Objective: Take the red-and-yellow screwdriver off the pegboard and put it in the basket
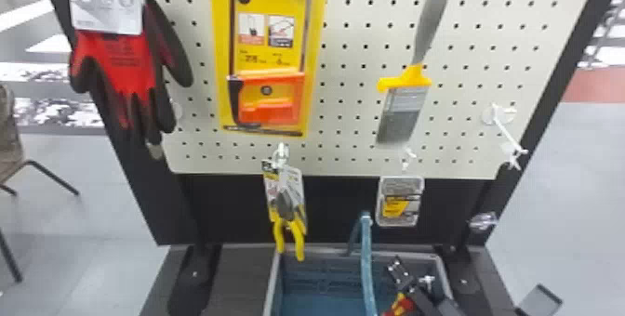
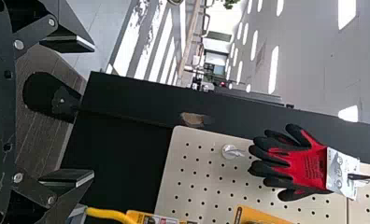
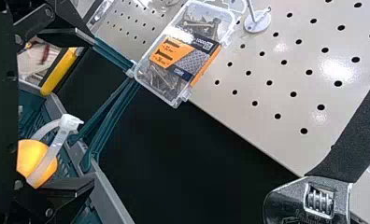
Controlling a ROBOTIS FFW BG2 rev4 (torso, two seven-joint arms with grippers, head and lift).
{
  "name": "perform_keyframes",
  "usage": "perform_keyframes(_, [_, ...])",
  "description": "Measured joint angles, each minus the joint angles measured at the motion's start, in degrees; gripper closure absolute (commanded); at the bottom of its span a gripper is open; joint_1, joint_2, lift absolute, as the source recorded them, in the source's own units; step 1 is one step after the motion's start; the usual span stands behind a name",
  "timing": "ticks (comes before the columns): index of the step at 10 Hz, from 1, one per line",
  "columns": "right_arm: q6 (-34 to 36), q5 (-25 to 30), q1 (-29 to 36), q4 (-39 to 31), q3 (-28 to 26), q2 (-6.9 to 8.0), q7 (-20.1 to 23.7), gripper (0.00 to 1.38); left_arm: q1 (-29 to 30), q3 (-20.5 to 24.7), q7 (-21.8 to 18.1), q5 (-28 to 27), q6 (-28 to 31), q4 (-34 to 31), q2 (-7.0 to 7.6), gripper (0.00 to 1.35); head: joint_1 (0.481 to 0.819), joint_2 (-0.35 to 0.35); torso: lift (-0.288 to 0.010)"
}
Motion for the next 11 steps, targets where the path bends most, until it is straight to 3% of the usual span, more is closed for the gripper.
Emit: perform_keyframes(11, [-0.36, -0.09, 0.2, 0.14, 0.0, 0.0, 0.0, 0.23, 0.02, 0.0, 0.0, 0.0, 0.0, 0.0, 0.0, 0.33, 0.549, 0.0, -0.1])
